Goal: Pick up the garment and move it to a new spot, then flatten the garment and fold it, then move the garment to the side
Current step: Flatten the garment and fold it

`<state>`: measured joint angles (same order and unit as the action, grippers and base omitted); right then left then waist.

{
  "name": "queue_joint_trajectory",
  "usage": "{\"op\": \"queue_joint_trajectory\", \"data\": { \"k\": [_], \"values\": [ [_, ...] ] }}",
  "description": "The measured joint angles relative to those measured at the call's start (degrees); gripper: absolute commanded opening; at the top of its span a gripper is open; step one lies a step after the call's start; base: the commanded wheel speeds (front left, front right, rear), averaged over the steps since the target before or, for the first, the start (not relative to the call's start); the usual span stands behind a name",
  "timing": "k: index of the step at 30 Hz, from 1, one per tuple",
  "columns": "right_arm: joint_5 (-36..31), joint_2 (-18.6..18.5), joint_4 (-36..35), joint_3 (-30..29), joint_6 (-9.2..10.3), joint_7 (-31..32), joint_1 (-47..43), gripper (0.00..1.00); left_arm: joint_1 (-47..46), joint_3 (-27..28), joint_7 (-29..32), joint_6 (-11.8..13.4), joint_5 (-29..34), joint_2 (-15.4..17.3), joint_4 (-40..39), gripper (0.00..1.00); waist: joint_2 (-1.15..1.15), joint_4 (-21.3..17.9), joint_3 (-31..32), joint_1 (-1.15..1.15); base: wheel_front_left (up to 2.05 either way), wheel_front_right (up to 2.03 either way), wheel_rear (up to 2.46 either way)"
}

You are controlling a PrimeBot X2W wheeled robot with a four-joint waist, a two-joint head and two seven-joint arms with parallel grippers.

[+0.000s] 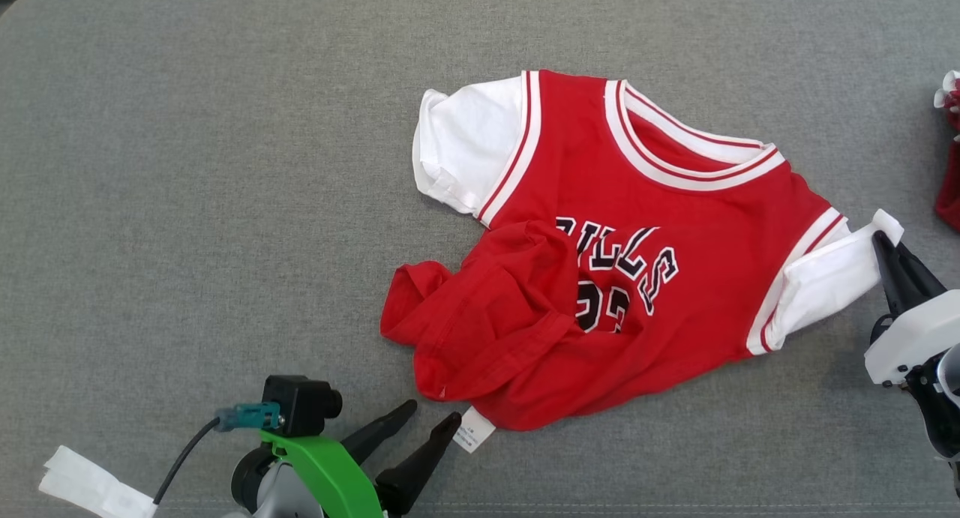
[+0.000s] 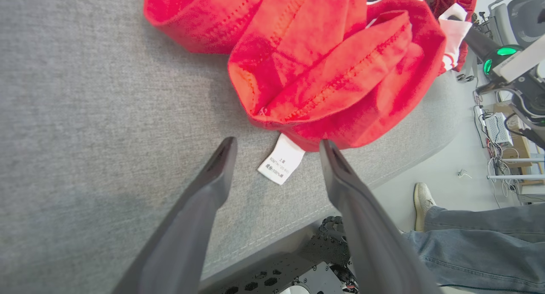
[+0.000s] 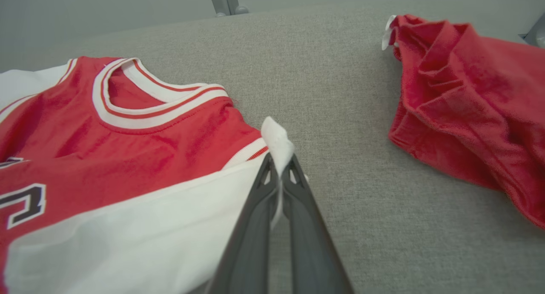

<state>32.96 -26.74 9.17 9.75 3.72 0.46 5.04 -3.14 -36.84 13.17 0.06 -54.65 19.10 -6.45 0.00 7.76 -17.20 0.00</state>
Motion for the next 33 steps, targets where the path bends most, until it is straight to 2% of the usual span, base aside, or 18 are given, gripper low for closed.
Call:
{"op": "queue_joint_trajectory", "data": {
  "k": [3, 11, 26, 27, 30, 33],
  "values": [
    [0.0, -0.02, -0.74, 0.19, 0.01, 0.62, 0.0, 0.0, -1.13, -0.4, 0.09, -1.11, 0.56, -0.18, 0.47, 1.0, 0.0, 0.15, -0.33, 0.0, 0.0, 0.0, 0.0],
    [-0.01, -0.12, -2.36, 0.54, 0.42, 1.2, 0.03, 0.0, -2.58, 0.58, -1.19, -1.67, 2.09, -0.32, 2.58, 1.0, 0.0, -0.25, -0.93, 0.0, 0.0, 0.0, 0.0],
    [-0.01, -0.12, -3.32, 0.21, 0.98, 1.78, -0.01, 0.0, -5.25, 0.0, -2.81, -3.66, 2.14, -2.8, 5.97, 1.0, 0.0, -1.05, -1.4, 0.0, 0.0, 0.0, 0.0],
    [-0.01, -0.11, -3.34, 0.22, 0.99, 1.88, -0.01, 0.0, -5.41, 0.0, -2.94, -3.67, 2.14, -3.14, 6.11, 0.96, 0.0, -1.08, -1.36, 0.0, 0.0, 0.0, 0.0],
    [-0.01, -0.09, -3.44, 0.24, 1.0, 2.16, -0.04, 0.0, -5.44, -0.11, -3.23, -4.12, 2.12, -3.81, 6.8, 0.46, 0.0, -1.2, -1.19, 0.0, 0.0, 0.0, 0.0],
    [-0.01, -0.08, -3.57, 0.24, 1.0, 2.18, -0.13, 0.0, -5.44, -0.21, -3.41, -4.14, 2.12, -3.87, 7.69, 0.34, 0.0, -1.36, -1.03, 0.0, 0.0, 0.0, 0.0]
  ]
}}
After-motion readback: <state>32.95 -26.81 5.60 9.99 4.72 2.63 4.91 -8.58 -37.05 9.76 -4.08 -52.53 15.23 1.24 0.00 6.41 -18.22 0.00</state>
